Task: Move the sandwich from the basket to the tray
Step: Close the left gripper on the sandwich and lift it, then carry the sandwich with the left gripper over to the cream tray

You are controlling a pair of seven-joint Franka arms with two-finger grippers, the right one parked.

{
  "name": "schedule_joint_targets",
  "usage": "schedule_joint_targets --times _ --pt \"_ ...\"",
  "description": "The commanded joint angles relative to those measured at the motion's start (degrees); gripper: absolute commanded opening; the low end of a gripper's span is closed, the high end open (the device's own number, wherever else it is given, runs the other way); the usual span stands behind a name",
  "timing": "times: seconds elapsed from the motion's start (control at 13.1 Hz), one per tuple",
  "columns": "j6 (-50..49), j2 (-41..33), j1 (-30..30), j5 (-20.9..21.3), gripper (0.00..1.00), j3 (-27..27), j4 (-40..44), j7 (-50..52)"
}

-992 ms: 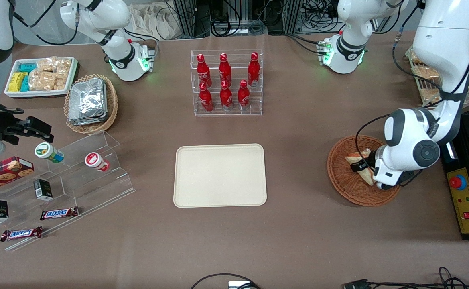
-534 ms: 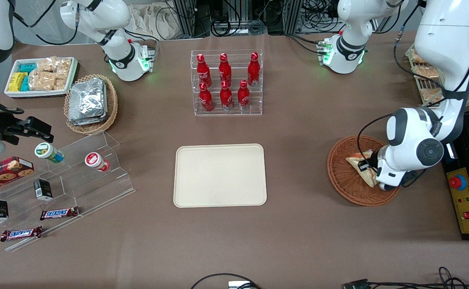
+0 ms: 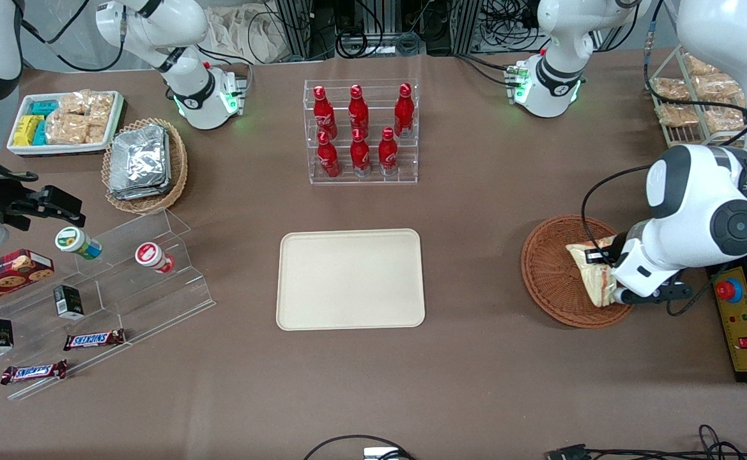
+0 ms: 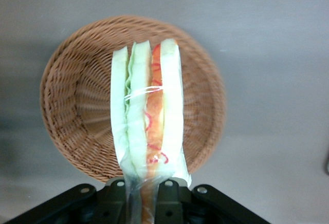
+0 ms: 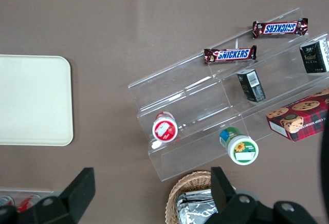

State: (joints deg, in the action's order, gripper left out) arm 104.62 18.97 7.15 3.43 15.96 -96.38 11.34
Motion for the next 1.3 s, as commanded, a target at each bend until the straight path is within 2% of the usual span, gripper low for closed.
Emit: schedule_joint_targets --times 0.0,0.38,0.69,0.92,1.22 --pt "-1.79 4.65 -5.89 0.08 0.08 0.30 6.97 -1.84" --pt "-2.23 16.08 -12.85 -0.80 0.10 2.41 21.39 -0.97" --pt "-1.18 23.11 -18.91 -3.08 0.10 2.59 27.98 6.94" --pt "3.46 27.33 -24.53 -2.56 0.10 2.42 29.58 12.20" --pt "9.09 31.99 -27.80 -0.90 0.09 2.15 29.67 14.24"
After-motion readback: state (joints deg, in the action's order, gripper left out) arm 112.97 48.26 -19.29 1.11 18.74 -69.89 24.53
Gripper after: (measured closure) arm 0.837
